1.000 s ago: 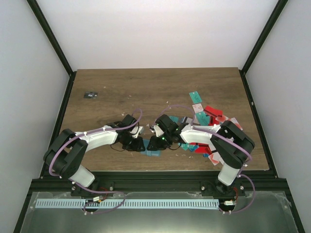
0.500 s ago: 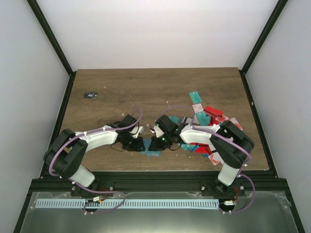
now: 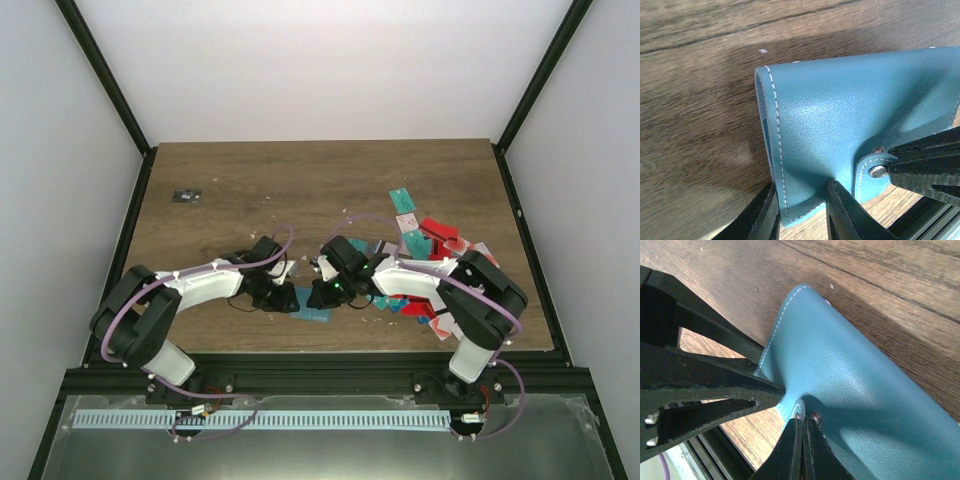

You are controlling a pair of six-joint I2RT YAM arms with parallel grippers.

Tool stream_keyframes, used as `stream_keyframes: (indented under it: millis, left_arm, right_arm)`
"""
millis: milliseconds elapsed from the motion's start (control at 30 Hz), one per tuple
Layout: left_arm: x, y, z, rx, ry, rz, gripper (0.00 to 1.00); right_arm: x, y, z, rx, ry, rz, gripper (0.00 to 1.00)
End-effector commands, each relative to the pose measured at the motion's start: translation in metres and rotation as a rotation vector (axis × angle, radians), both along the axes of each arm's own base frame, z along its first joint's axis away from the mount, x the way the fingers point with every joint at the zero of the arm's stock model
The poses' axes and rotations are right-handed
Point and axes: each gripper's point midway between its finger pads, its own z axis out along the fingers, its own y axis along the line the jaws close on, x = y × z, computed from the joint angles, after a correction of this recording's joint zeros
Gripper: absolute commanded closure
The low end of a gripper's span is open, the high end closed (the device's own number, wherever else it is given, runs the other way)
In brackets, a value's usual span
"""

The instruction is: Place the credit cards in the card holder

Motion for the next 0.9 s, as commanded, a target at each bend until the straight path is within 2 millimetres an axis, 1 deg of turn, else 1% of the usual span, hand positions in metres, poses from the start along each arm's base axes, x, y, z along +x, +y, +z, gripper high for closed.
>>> stream_keyframes:
  millis: [0, 100, 167, 333, 433, 633, 867]
  left_arm:
    - [-0.017, 0.008, -0.019, 0.059, 0.051, -0.028, 0.74]
    - [-0.017, 0.007, -0.019, 0.060, 0.052, -0.031, 0.74]
    - [-0.018, 0.007, -0.020, 0.060, 0.052, -0.032, 0.74]
    - [-0.018, 0.008, -0.021, 0.069, 0.051, -0.030, 0.74]
    - [-0.017, 0.010, -0.021, 0.076, 0.049, -0.026, 0.74]
    - [-0.016, 0.010, -0.021, 0.083, 0.044, -0.023, 0.74]
    - [-0.016, 0.012, -0.022, 0.092, 0.043, -0.017, 0.74]
  right_arm:
    - [0.012, 0.007, 0.020, 0.020, -0.082, -0.007, 0.99]
    - [0.014, 0.008, 0.017, 0.012, -0.080, -0.008, 0.99]
    - [0.013, 0.008, 0.011, 0.000, -0.066, -0.003, 0.99]
    - [0.017, -0.001, -0.002, -0.072, -0.057, -0.038, 0.99]
    - [0.014, -0.003, -0.004, -0.080, -0.042, -0.039, 0.99]
    - [0.006, -0.013, -0.017, -0.127, 0.007, -0.057, 0.99]
    - [-0.003, -0.023, -0.026, -0.155, 0.043, -0.075, 0.99]
